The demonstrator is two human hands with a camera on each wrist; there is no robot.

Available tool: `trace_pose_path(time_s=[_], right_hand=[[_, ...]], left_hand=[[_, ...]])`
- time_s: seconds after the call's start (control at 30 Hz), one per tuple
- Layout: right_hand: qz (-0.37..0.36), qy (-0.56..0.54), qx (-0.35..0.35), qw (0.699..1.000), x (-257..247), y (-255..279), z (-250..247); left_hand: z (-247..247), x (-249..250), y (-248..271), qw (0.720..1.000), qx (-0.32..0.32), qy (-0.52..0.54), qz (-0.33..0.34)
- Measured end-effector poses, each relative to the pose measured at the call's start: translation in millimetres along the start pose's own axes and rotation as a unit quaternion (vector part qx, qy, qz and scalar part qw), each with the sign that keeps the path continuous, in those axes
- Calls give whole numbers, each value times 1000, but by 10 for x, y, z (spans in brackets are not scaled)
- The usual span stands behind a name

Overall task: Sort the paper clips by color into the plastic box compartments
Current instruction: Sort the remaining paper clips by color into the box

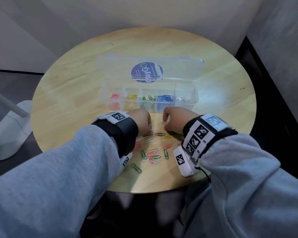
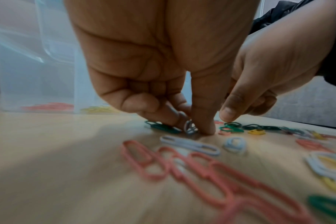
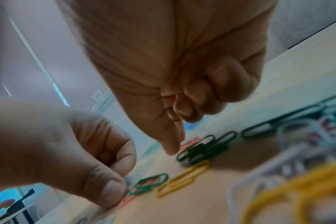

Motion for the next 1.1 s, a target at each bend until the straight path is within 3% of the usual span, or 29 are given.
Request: trace_pose_path(time_s=[0.13,0.23,0.37,0.47,0.6,0.67,0.7,0.77,0.83,0.9,0.93,1.0,1.1], right_hand=[[11,62,-15,998,-27,-48,14],[16,76,-22,997,-11,-64,33],[0,72,-42,997,7,-65,25],[-8,24,-55,998,31,-36,7],[1,-73,-62,995,107,15,-72],[13,-122,-76,990,159,12,-71],[19,-151,-84,985,180,12,-61],[26,-202,-92,975,212,9,-35],[28,-225,-92,970,231,-5,-18],[21,-228,-100,968,228,-4,-11],[16,-227,-103,968,222,4,-14],[3,-227,-100,969,213,19,-19],[-19,-227,-80,970,206,43,-27]], left_hand=[[-50,-106,63,996,7,87,13],[-124,-161,108,974,-4,226,18],[-191,-170,200,894,-45,445,3],[-213,-142,269,836,-74,544,-2],[-238,-141,308,784,-95,613,-26],[-244,-157,325,773,-92,626,-42],[-245,-157,333,776,-85,623,-52],[-233,-161,330,813,-63,575,-71],[-210,-177,319,887,-35,455,-70],[-181,-207,310,964,-21,263,-39],[-163,-217,308,985,-10,171,-22],[-129,-226,321,998,10,54,-14],[-77,-207,299,1000,8,-21,-5]])
Point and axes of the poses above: each hand's wrist, its own y-axis away from the middle knuckle, its own z-axis out of the palm, x = y × z, the point moved 1 cm from there along -y, towards the middle knuckle, and after that the axes turned 6 degrees about y, right-handed, at the moved point
